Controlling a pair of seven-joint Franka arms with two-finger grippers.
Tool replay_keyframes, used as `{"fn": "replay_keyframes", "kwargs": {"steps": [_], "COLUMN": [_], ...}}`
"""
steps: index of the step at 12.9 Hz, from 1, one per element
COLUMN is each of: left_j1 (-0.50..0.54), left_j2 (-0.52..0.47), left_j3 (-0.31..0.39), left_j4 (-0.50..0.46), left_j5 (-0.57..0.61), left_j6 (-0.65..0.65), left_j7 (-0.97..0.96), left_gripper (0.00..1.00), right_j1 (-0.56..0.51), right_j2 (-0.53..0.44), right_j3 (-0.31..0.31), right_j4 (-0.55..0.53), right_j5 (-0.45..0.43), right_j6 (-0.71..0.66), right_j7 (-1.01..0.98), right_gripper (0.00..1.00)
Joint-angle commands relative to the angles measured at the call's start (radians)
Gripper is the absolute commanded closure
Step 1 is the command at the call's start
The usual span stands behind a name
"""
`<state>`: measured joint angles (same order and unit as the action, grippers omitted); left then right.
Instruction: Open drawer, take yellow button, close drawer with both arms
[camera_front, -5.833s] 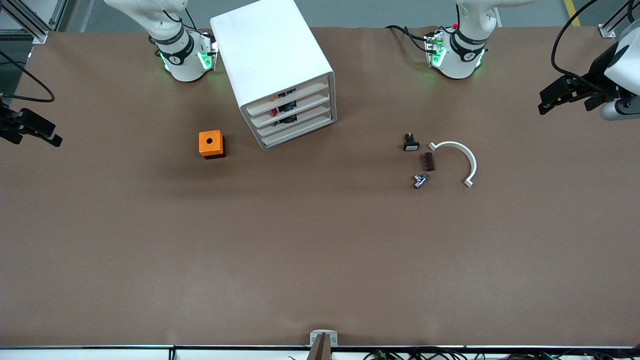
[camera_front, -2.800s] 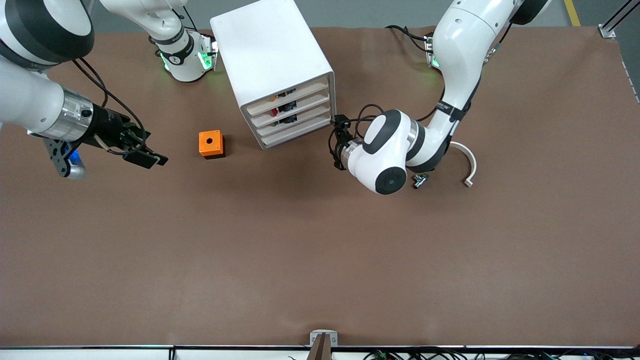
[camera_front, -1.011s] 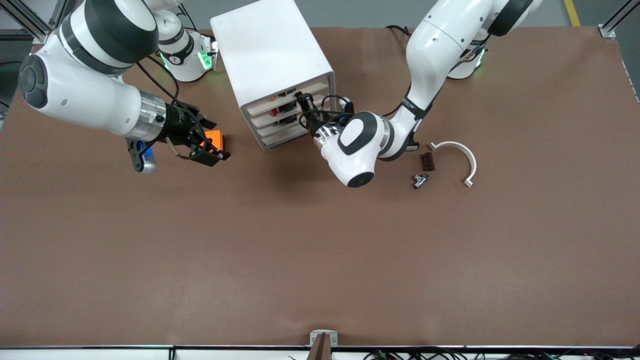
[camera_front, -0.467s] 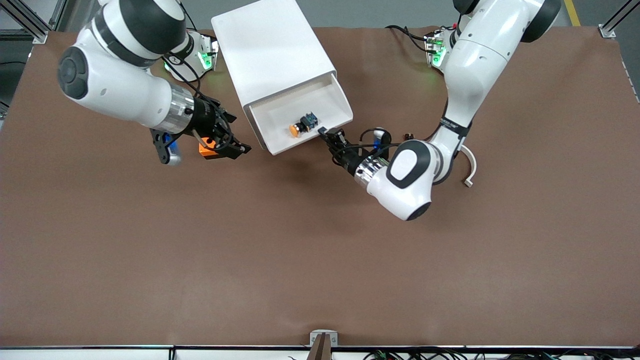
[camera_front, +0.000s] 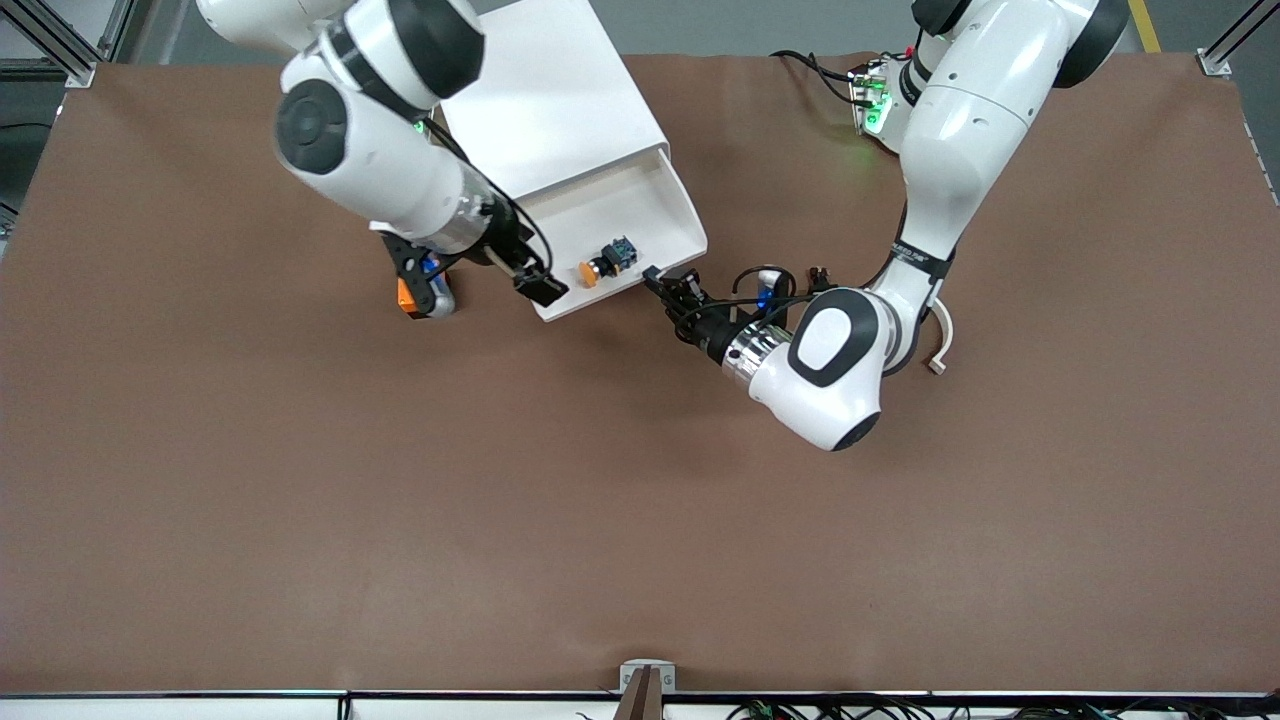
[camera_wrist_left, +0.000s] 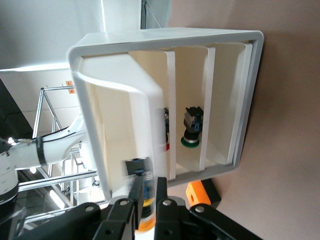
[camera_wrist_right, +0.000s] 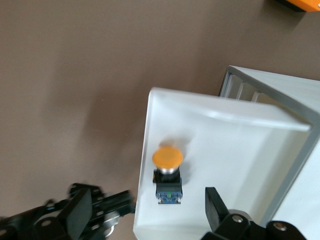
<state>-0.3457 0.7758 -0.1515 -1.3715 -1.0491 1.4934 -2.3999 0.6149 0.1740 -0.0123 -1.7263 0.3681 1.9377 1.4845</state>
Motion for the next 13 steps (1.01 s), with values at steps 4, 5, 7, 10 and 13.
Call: {"fn": "replay_keyframes", "kwargs": {"steps": [4, 5, 7, 10, 13], "left_j1": [0.086, 0.106, 0.140, 0.187, 0.235], "left_j2": [-0.018, -0.020, -0.018, -0.020, -0.033], "left_j3": [-0.002, -0.002, -0.002, -0.003, -0.002], "left_j4": [0.038, 0.041, 0.060, 0.063, 0.066], "left_j5": [-0.006, -0.002, 0.067, 0.235, 0.331], "left_j6": [-0.073, -0.081, -0.108, -0.113, -0.113], "left_j7": [0.010, 0.013, 0.080, 0.165, 0.290], "left_gripper": [0.17, 0.15, 0.07, 0.02, 0.02], "right_j1": [0.123, 0.131, 0.158, 0.178, 0.192], "right_j2": [-0.001, 0.001, 0.019, 0.061, 0.078], "right_j3": [-0.011, -0.009, -0.011, -0.009, -0.011], "right_j4": [-0.073, -0.084, -0.104, -0.105, -0.104], "right_j5": [-0.144, -0.152, -0.181, -0.235, -0.238], "right_j6": [0.092, 0.116, 0.156, 0.194, 0.207], "right_j7": [0.097, 0.109, 0.143, 0.197, 0.212], "right_gripper": [0.00, 0.00, 0.00, 0.00, 0.04]}}
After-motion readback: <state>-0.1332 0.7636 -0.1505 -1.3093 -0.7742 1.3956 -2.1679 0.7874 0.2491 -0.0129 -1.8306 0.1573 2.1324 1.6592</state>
